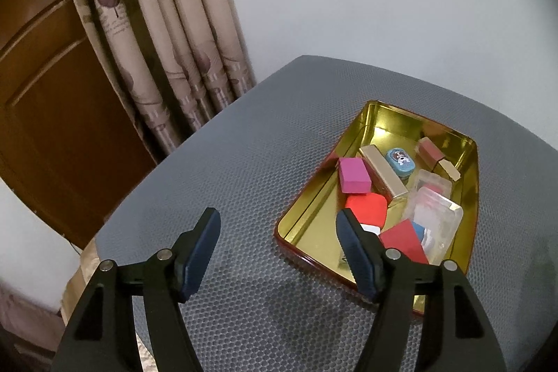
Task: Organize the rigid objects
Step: 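Carry the yellow striped cube into the gold tin and open the right gripper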
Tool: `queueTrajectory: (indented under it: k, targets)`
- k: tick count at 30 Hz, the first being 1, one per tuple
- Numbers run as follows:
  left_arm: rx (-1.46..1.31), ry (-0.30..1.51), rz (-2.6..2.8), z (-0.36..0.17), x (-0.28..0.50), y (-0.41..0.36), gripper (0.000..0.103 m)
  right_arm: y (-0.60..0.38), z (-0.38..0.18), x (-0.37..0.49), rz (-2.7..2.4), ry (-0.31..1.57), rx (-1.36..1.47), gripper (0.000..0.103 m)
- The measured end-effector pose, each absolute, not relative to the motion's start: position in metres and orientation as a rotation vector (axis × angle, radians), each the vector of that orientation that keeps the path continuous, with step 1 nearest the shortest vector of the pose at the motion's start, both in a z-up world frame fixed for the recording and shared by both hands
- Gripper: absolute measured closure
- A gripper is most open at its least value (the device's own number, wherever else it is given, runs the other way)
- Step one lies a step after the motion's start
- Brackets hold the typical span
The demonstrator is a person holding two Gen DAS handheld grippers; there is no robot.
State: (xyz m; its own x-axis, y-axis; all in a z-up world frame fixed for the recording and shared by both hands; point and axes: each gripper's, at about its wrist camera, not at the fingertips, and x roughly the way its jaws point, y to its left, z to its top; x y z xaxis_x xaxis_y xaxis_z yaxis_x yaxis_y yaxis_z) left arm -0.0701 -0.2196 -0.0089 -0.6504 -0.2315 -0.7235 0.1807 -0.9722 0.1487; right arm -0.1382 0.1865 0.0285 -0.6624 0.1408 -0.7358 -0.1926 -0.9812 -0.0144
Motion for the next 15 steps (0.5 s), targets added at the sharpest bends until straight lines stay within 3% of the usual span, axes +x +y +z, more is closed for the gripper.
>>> queueTrajectory:
  k: [15]
  targets:
    - [1.142,-0.077,-2.613,-0.007,-0.075,-0.24,0.029,0.018,0.063,-0.21,2.99,-0.078,-1.298,0.073]
